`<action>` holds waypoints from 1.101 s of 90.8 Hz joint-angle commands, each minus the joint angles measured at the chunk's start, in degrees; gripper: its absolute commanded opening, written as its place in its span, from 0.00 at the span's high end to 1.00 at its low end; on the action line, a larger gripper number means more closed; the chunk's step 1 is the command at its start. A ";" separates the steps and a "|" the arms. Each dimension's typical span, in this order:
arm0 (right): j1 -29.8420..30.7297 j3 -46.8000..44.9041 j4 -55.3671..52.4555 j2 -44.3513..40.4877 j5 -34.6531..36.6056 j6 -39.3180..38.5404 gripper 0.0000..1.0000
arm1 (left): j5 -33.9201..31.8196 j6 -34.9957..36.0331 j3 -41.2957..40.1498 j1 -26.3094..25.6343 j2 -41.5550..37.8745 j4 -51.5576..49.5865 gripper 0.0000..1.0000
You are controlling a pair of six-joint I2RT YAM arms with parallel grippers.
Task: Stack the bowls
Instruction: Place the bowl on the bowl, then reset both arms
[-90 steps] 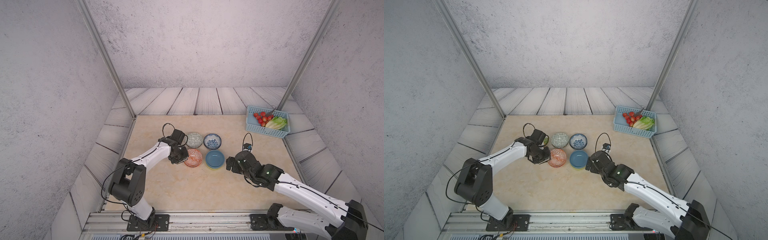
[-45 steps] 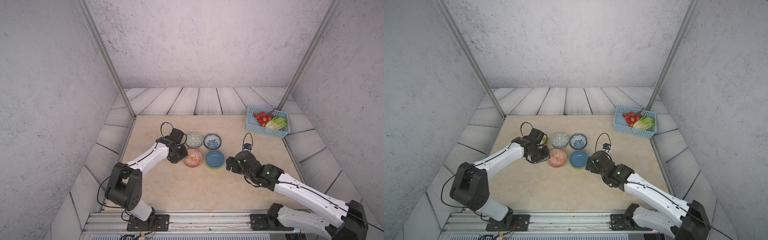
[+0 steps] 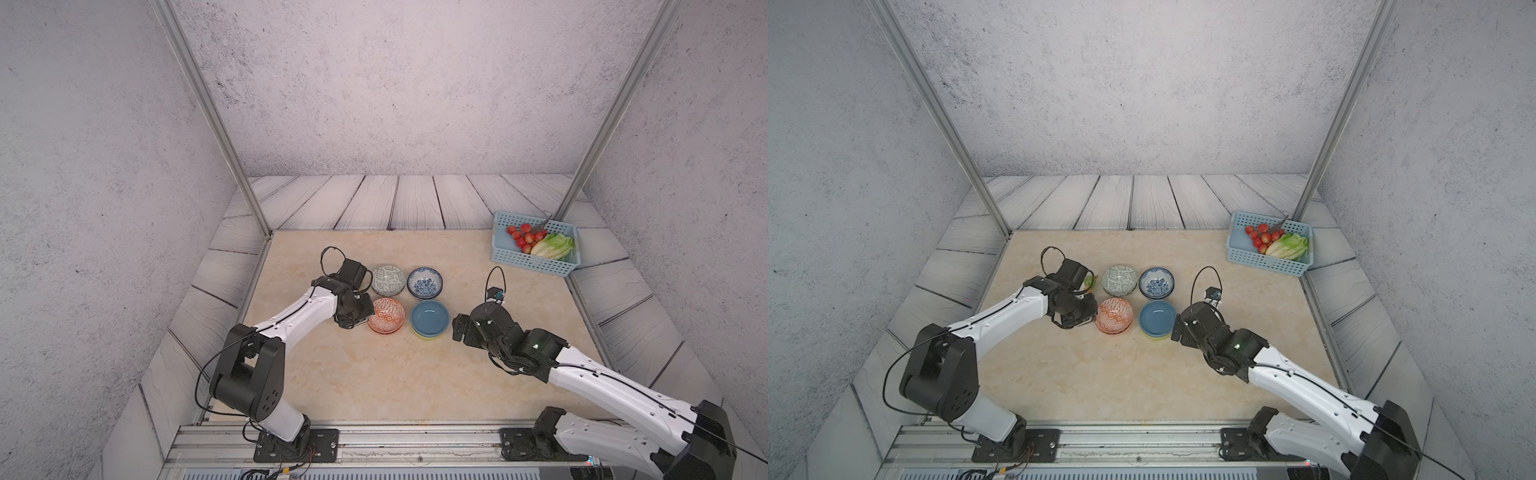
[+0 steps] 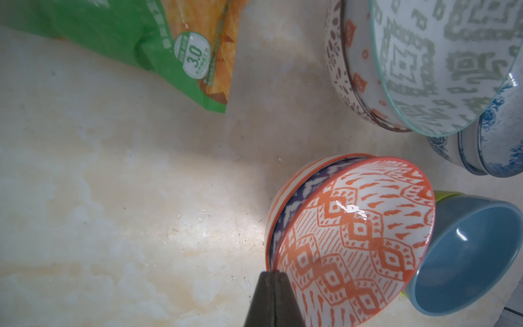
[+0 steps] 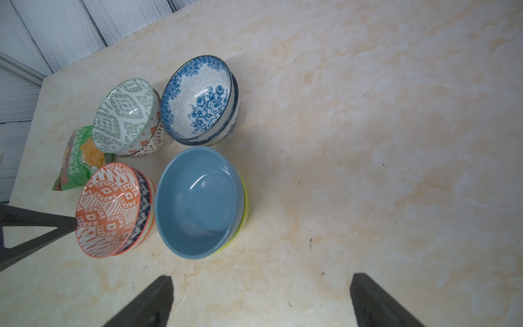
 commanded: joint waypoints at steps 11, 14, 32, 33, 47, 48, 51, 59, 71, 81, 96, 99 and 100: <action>-0.03 -0.57 -0.57 -0.79 1.12 -0.18 0.01 | 0.61 0.13 -1.26 0.32 0.19 -0.12 1.00; 0.01 -0.57 -0.65 -0.83 1.08 -0.14 0.01 | 0.42 0.24 -1.25 0.39 0.02 -0.28 1.00; 0.00 -0.57 -0.91 -0.91 1.31 -0.09 0.01 | -1.32 0.46 -0.58 0.49 -2.06 -2.07 0.85; 0.01 -0.57 -0.94 -0.89 1.35 -0.07 0.01 | -1.43 0.49 -0.57 0.49 -2.24 -2.22 0.84; 0.01 -0.57 -1.11 -0.82 2.01 -0.04 0.01 | -3.64 0.79 -0.17 0.49 -5.71 -4.27 0.67; 0.01 -0.52 -1.18 -0.79 2.10 -0.04 0.01 | -3.74 0.82 -0.14 0.49 -6.04 -4.47 0.66; 0.01 -0.48 -1.36 -0.86 2.29 0.02 0.01 | -4.21 0.92 -0.20 0.49 -6.81 -4.89 0.60; 0.02 -0.48 -1.46 -0.87 2.63 0.04 0.01 | -5.10 1.31 -0.08 0.49 -9.90 -6.14 0.44; 0.01 -0.36 -1.46 -0.48 3.84 -0.03 0.01 | -8.32 2.23 -0.04 0.58 -16.28 -8.26 0.03; 0.02 0.53 -1.71 0.42 5.55 -0.67 0.01 | -12.52 4.14 -0.27 0.67 -23.23 -8.73 0.00; -0.30 4.41 -3.51 1.55 13.83 -5.42 0.01 | -22.73 7.69 -1.56 0.76 -32.90 -6.93 0.00; -0.56 4.92 -2.98 1.44 15.95 -7.37 0.01 | -22.68 8.98 -3.90 0.76 -35.36 -2.76 0.00; -0.67 5.03 -2.60 1.39 16.67 -8.19 0.01 | -22.27 9.71 -4.96 0.76 -35.98 -0.81 0.00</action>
